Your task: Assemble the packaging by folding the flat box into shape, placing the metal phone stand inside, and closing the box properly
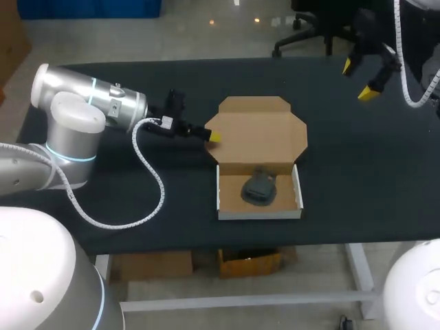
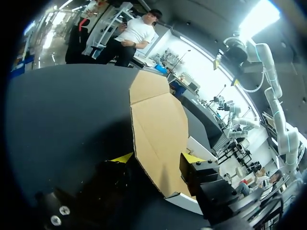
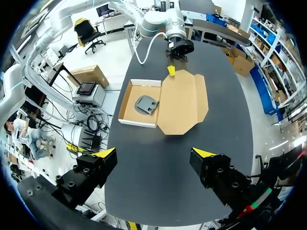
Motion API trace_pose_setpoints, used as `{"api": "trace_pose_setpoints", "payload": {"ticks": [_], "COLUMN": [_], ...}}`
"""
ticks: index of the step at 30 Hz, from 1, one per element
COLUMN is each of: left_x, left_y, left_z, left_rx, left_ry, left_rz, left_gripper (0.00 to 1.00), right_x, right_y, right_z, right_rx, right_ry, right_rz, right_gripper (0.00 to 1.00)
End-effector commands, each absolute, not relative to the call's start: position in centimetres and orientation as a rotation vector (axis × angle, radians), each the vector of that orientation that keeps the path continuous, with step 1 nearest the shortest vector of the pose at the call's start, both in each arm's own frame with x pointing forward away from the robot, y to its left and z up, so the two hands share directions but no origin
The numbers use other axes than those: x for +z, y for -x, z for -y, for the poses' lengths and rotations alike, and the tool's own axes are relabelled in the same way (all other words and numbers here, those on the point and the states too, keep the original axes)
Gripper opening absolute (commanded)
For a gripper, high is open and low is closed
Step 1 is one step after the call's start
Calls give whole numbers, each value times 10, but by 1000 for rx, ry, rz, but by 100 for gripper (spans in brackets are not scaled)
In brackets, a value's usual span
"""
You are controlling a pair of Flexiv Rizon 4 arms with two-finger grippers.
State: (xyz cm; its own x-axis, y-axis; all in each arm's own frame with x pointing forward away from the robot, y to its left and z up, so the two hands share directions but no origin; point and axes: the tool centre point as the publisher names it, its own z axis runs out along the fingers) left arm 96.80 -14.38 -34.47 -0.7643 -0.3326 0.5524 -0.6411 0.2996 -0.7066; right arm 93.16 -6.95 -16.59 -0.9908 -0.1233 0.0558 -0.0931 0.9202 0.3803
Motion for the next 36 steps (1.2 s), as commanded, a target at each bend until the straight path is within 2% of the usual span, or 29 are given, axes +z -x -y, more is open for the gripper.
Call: {"api": "trace_pose_setpoints", "payload": {"ticks": [1, 18, 31, 34, 36], "left_x": [-345, -343, -339, -338, -338], "left_y": [-972, -964, -956, -953, -952], "left_z": [144, 153, 159, 160, 160], "left_rx": [1443, 1442, 1461, 1465, 1468], "left_ry": [-855, -719, -615, -585, -571], "left_rz": [2270, 2264, 2264, 2272, 2276], "left_gripper": [53, 44, 31, 22, 20], "right_x": [-164, -160, -155, -154, -153], "right_y": [-936, -944, -951, -952, -952], "right_z": [65, 55, 46, 45, 44], "right_rx": [-571, -542, -499, -494, -492], "right_ry": [-171, -193, -217, -221, -223], "right_rz": [2997, 3011, 3027, 3028, 3029], "right_gripper": [100, 100, 100, 100, 100]}}
